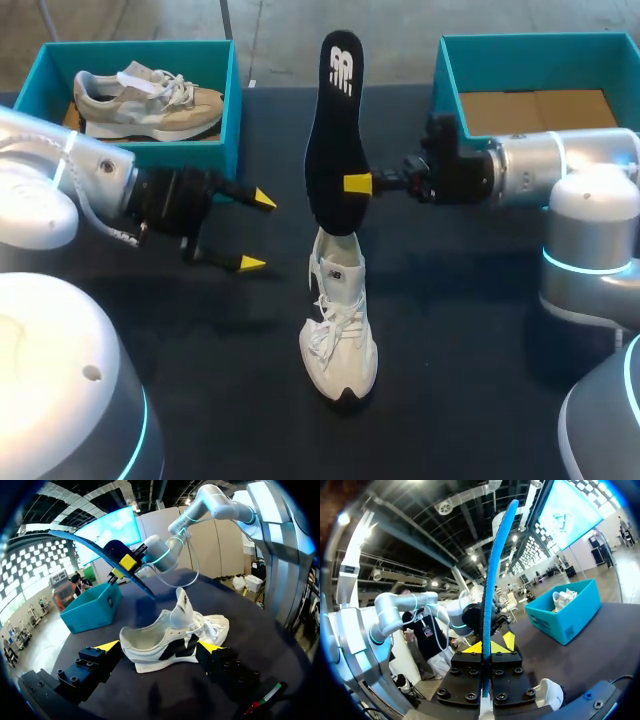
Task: Take the shoe out of the shoebox, open the shoe tongue, remove and reinsert the insole, then place the shoe into the shoebox
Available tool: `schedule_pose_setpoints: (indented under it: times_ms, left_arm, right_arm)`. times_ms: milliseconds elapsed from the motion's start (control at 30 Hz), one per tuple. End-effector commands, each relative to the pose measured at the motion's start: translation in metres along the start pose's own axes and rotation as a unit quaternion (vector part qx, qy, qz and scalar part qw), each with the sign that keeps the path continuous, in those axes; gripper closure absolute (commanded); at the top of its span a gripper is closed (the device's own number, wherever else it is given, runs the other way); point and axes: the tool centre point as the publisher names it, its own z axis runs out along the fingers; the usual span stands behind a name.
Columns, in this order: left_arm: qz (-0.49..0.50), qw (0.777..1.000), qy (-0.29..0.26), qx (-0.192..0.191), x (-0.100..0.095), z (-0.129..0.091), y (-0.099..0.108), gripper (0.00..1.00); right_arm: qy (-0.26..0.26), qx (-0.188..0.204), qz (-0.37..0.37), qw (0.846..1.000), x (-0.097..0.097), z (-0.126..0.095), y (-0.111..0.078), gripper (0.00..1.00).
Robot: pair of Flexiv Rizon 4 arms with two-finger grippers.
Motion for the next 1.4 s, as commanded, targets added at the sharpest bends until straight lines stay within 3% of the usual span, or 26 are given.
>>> schedule_pose_setpoints:
  times_ms: [33,367,400,633,900,1400]
  left_arm:
    - [-0.018,0.999,0.024,-0.01,-0.001,-0.008,-0.001,0.0]
    - [-0.059,0.996,0.063,-0.027,0.003,-0.005,0.005,0.0]
    - [-0.063,0.996,0.065,-0.028,0.003,-0.004,0.005,0.0]
    - [-0.093,0.992,0.081,-0.029,0.009,0.0,0.002,0.0]
    - [-0.105,0.989,0.084,-0.057,0.015,0.005,0.012,0.0]
    - [-0.119,0.984,0.074,-0.11,0.013,0.013,0.013,0.0]
  right_arm:
    - [0.005,0.009,0.003,1.0,-0.014,0.009,0.0,1.0]
    - [0.0,-0.002,-0.006,1.0,-0.022,0.014,-0.016,1.0]
    - [0.025,-0.023,-0.011,0.999,-0.017,0.016,-0.014,1.0]
    - [0.025,-0.023,-0.011,0.999,-0.017,0.016,-0.014,1.0]
    - [0.025,-0.023,-0.011,0.999,-0.017,0.016,-0.014,1.0]
    - [-0.034,-0.019,-0.031,0.999,-0.042,-0.003,-0.032,1.0]
